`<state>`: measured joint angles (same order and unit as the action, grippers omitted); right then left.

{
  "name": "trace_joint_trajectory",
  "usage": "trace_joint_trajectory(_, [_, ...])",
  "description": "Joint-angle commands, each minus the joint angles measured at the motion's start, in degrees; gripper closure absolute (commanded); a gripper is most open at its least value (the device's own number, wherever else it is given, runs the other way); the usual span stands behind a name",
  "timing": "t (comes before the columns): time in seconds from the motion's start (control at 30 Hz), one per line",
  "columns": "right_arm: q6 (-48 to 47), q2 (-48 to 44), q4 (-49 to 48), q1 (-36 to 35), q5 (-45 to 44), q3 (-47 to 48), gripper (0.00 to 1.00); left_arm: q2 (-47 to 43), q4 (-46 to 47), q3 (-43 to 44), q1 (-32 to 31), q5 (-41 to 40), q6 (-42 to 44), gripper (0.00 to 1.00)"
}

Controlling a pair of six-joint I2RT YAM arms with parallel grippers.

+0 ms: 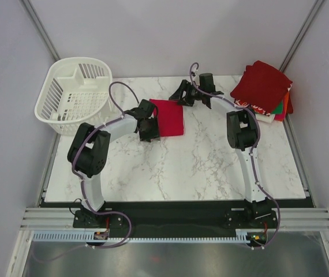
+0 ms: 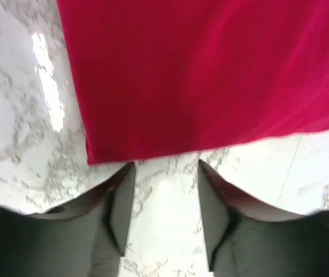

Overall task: Fold and stack the t-shirts
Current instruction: Fold the tshirt, then neatly place the folded tshirt to the corner

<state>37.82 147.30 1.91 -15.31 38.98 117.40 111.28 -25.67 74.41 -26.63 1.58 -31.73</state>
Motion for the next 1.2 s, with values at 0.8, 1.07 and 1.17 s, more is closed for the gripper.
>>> trace_joint_trajectory(0.8, [-7.85,-12.13,4.86,3.01,-8.57,-14.58,0.15,-52.65,-20.30,-20.09,-2.81,-3.43,6.15,0.22])
trace_joint_trajectory(1.07, [-6.01,-7.30,4.59,-0.33,-9.54,-11.24,0.16,-61.97,-20.12,-23.43,-2.81,-8.08,6.50,0.22])
trace_joint_trajectory(1.17, [-4.87,-6.60,2.58,-1.56,-9.36,-11.93,0.17,-62.42,-19.95,-23.96,-2.81,-9.58,6.41,0.22])
